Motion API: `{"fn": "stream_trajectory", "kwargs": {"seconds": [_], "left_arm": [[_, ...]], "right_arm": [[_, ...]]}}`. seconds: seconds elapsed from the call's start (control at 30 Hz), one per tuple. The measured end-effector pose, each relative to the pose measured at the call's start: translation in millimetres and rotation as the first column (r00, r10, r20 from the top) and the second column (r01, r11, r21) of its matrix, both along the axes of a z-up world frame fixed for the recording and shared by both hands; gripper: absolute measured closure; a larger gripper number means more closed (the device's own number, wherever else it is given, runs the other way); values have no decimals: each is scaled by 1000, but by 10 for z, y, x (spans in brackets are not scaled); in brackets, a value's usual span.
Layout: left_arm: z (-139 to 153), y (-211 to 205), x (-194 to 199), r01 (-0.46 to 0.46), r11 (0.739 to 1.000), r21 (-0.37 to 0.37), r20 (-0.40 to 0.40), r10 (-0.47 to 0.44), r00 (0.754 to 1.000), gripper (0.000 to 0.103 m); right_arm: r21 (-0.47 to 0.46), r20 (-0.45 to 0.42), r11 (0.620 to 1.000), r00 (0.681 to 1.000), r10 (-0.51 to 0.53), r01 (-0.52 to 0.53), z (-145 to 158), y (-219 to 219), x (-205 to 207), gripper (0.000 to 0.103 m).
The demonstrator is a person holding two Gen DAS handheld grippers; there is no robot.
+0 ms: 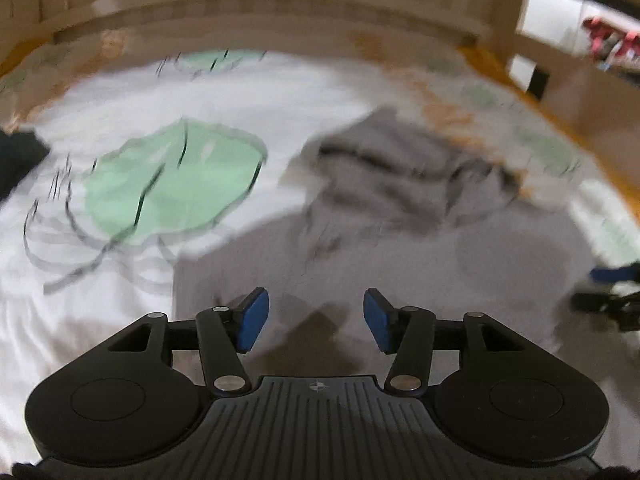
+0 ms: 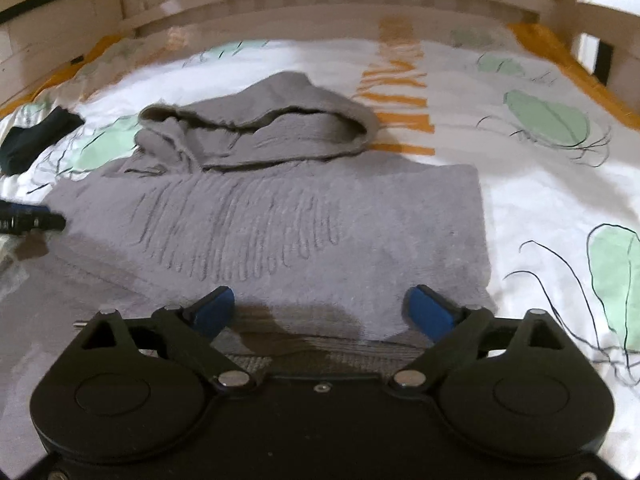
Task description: Fold large clothes
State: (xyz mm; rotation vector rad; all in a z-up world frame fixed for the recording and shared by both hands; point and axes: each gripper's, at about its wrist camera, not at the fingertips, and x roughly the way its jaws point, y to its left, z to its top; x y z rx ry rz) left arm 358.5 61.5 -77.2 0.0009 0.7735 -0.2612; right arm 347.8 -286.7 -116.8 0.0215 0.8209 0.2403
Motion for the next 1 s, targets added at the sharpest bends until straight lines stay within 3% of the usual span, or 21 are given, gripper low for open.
{"fn": "stream_trajectory", "kwargs": {"seconds": [0.07, 0.2, 0.33, 0.43, 0.67, 0.83, 1.0], "left_arm": [[160, -15, 84, 20, 1000, -2, 42, -20, 999, 51], [330, -127, 371, 59, 998, 31, 107, -62, 992, 45], [286, -304, 675, 80, 992, 94, 153, -94, 984, 45], [170, -427, 871, 106, 984, 145, 137, -126, 983, 45], [-149, -601, 1189, 152, 957, 248, 92, -179, 980, 45], [-205, -611, 1358, 127, 962, 240, 106, -156, 982, 45], [-207, -623, 1508, 119, 973, 199, 101, -141, 985, 45]], "right_arm": [[47, 4, 999, 1000, 15, -15, 141, -52, 39, 26], [84, 82, 996, 997, 12, -19, 461, -120, 206, 26], [48, 137, 999, 991, 8, -14, 602, -96, 534, 29], [-9, 143, 1000, 990, 17, -16, 545, -33, 801, 36], [-84, 110, 996, 994, 27, -18, 262, 0, 1259, 36], [-109, 75, 994, 997, 13, -5, 80, -53, 1435, 39], [-70, 84, 997, 996, -6, 12, 59, -118, 1531, 40]]}}
